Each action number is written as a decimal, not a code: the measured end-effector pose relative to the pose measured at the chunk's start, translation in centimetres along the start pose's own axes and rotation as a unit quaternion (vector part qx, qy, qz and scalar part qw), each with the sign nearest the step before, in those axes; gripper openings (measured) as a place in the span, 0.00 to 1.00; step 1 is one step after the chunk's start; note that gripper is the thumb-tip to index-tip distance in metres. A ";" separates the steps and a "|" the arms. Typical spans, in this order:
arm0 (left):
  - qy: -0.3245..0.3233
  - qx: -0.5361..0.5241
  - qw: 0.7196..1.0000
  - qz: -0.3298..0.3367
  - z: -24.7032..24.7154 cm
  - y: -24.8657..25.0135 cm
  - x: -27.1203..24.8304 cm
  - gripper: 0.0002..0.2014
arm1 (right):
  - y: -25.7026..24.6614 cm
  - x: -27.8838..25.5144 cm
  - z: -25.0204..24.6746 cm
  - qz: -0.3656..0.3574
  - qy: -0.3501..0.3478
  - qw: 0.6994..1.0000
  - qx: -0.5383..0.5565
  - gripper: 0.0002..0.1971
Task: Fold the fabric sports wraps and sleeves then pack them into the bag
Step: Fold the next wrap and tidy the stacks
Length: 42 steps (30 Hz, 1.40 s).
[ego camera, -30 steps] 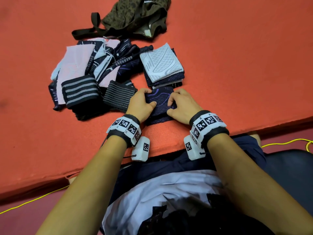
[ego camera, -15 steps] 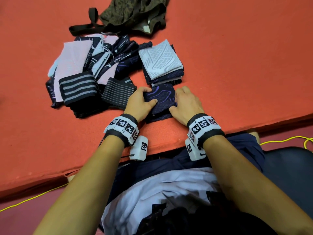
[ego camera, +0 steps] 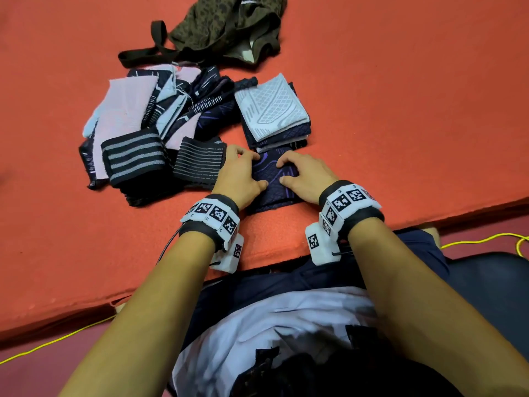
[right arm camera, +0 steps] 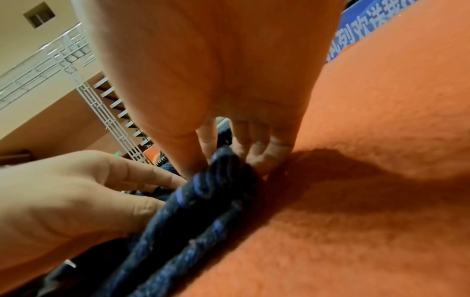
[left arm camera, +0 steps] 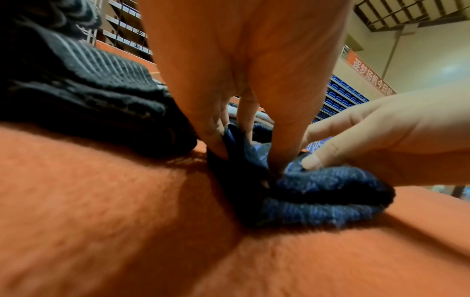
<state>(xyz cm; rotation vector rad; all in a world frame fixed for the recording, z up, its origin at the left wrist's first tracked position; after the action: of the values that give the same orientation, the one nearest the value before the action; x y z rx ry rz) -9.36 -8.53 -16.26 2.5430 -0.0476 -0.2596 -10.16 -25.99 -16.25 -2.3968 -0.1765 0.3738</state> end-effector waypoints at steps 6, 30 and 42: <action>-0.007 -0.011 1.000 0.027 -0.2 0.0 0.3 0.30 | -1.6 0.0 -1.5 -0.043 0.016 0.996 0.078 0.19; 0.132 -0.373 0.918 -0.026 -6.2 2.7 4.6 0.22 | -3.8 7.7 -8.7 -0.003 0.154 0.949 0.275 0.24; 0.078 -0.138 0.987 0.005 -4.4 3.0 7.5 0.29 | -4.6 9.0 -6.9 -0.028 0.178 0.982 -0.063 0.25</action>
<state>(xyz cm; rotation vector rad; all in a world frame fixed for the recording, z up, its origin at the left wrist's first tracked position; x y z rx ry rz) -1.11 -9.27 -12.28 2.2782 0.0342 -0.0561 0.48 -24.80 -10.18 -2.5298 -0.1055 -0.0986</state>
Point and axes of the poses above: each hand's wrist, its own x-axis towards the middle knuckle, its own z-axis out of the palm, y = z × x, the point moved 2 cm from there along x, towards the middle knuckle, and after that the axes turned 4 degrees about -z, right-handed, at the moved point
